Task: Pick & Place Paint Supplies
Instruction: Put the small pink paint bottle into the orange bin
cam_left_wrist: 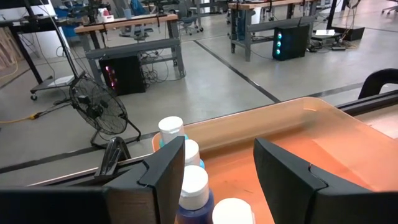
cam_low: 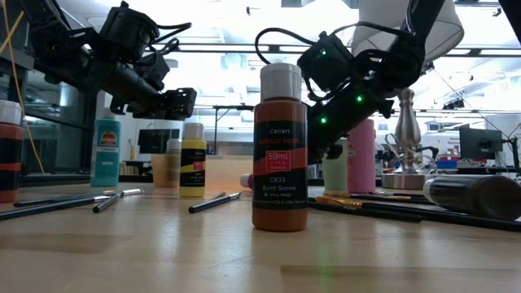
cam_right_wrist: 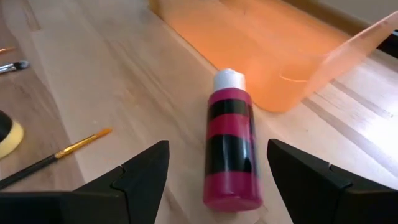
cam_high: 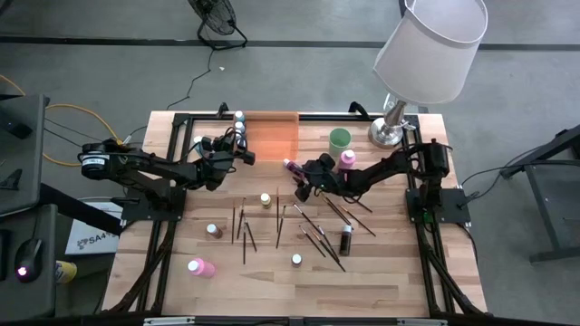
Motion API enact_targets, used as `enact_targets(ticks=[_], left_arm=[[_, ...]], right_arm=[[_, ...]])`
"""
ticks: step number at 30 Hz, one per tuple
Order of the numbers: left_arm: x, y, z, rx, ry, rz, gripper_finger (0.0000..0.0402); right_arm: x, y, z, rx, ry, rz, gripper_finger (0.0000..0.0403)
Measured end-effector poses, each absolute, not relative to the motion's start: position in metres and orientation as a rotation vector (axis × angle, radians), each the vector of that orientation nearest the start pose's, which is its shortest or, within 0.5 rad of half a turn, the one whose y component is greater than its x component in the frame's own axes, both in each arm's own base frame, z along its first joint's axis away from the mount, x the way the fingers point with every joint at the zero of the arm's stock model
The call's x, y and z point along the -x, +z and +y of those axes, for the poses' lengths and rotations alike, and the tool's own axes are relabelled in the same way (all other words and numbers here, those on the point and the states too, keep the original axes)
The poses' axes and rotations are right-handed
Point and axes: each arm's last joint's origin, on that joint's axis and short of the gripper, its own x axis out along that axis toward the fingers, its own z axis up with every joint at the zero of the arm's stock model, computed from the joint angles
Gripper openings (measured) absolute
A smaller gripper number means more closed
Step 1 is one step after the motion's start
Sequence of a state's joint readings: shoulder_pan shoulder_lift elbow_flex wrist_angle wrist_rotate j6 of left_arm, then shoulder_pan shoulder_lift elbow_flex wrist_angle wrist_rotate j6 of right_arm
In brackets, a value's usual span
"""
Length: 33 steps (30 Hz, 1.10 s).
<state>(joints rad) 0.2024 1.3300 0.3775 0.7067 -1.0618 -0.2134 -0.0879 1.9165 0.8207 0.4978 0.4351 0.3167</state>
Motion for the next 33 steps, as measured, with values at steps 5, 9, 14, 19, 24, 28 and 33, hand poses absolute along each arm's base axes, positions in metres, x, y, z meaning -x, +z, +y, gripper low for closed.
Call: enact_targets(ticks=[5, 9, 14, 19, 24, 28, 33], left_arm=[[-0.218, 0.175, 0.07, 0.072, 1.275, 0.106, 0.0186], [-0.217, 0.174, 0.07, 0.066, 1.275, 0.115, 0.0186], [-0.218, 0.174, 0.07, 0.065, 1.27, 0.118, 0.0186], [-0.218, 0.174, 0.07, 0.064, 1.269, 0.119, 0.0186], [-0.218, 0.174, 0.07, 0.062, 1.268, 0.121, 0.0186], [-0.218, 0.174, 0.07, 0.065, 1.245, 0.126, 0.0186], [-0.22, 0.175, 0.07, 0.029, 1.194, 0.153, 0.0186]], right_arm=[[-0.359, 0.091, -0.044, -0.188, -0.583, 0.545, 0.0265], [-0.368, 0.085, -0.044, -0.193, -0.59, 0.542, 0.0265], [-0.368, 0.082, -0.044, -0.183, -0.601, 0.556, 0.0246], [-0.367, 0.081, -0.044, -0.184, -0.601, 0.569, 0.0188], [-0.367, 0.081, -0.041, -0.201, -0.603, 0.562, 0.0128], [-0.368, 0.084, -0.039, -0.202, -0.602, 0.551, 0.0121], [-0.369, 0.096, -0.032, -0.198, -0.601, 0.503, 0.0121]])
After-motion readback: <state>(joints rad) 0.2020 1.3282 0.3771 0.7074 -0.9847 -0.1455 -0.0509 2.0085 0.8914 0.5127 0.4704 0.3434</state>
